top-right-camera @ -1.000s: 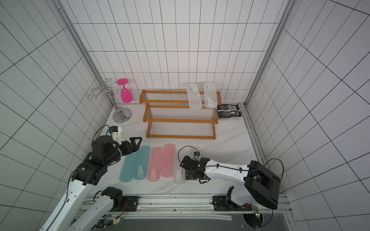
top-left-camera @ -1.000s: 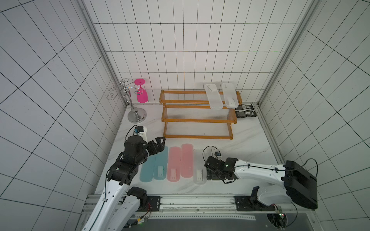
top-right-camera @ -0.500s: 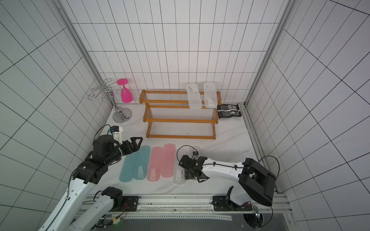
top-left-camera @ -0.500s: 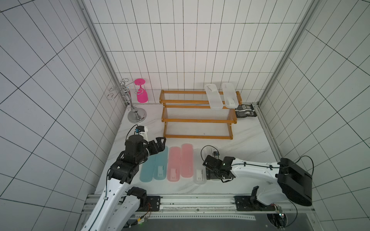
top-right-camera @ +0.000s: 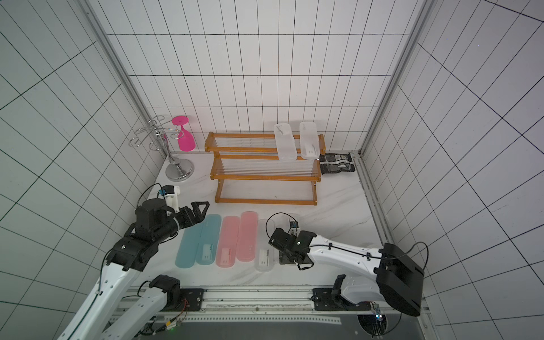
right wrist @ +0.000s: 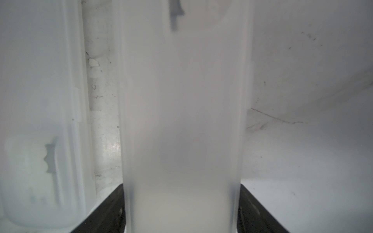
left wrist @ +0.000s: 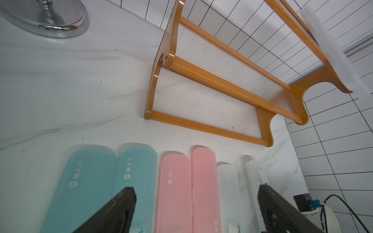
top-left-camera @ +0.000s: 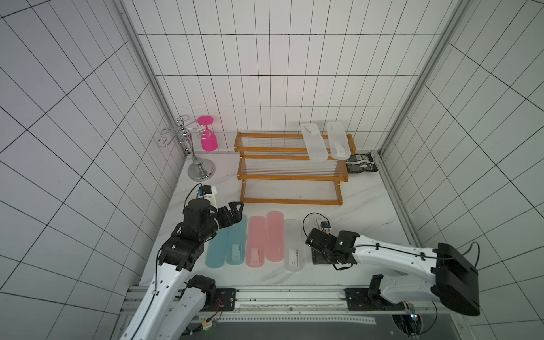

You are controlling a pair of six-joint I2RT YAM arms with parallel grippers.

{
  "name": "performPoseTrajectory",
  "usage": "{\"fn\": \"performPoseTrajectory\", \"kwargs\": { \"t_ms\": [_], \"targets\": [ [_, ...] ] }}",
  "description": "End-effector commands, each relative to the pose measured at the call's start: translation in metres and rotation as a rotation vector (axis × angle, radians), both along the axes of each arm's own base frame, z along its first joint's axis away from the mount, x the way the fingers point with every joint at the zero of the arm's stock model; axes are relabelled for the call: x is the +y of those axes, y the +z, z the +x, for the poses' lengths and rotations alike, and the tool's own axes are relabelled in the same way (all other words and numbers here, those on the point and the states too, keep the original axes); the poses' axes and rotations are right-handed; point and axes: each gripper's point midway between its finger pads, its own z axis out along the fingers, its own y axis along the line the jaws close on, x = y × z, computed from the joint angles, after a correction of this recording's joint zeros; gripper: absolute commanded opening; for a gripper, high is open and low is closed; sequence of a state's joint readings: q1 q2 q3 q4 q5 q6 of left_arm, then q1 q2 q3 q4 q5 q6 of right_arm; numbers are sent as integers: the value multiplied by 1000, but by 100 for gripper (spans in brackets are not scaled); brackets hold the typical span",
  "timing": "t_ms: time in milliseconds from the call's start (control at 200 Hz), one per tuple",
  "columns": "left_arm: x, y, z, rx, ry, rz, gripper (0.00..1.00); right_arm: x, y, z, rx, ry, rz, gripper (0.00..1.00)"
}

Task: Place the pencil cases on the shelf according to color
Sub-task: Pick up the pencil case from the center of the board.

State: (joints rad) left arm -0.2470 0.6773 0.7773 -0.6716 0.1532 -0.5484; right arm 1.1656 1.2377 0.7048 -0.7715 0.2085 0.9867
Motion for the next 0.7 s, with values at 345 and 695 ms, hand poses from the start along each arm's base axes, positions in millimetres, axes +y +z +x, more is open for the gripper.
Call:
{"fn": "performPoseTrajectory", "kwargs": {
  "t_ms": [345, 695],
  "targets": [
    [-10, 79, 19, -191, -34, -52, 99, 46, 126, 1, -182, 206, 98, 73],
    [-24, 109, 65, -230, -90, 10, 99, 96, 227, 48, -339, 277, 233, 73]
  ]
}}
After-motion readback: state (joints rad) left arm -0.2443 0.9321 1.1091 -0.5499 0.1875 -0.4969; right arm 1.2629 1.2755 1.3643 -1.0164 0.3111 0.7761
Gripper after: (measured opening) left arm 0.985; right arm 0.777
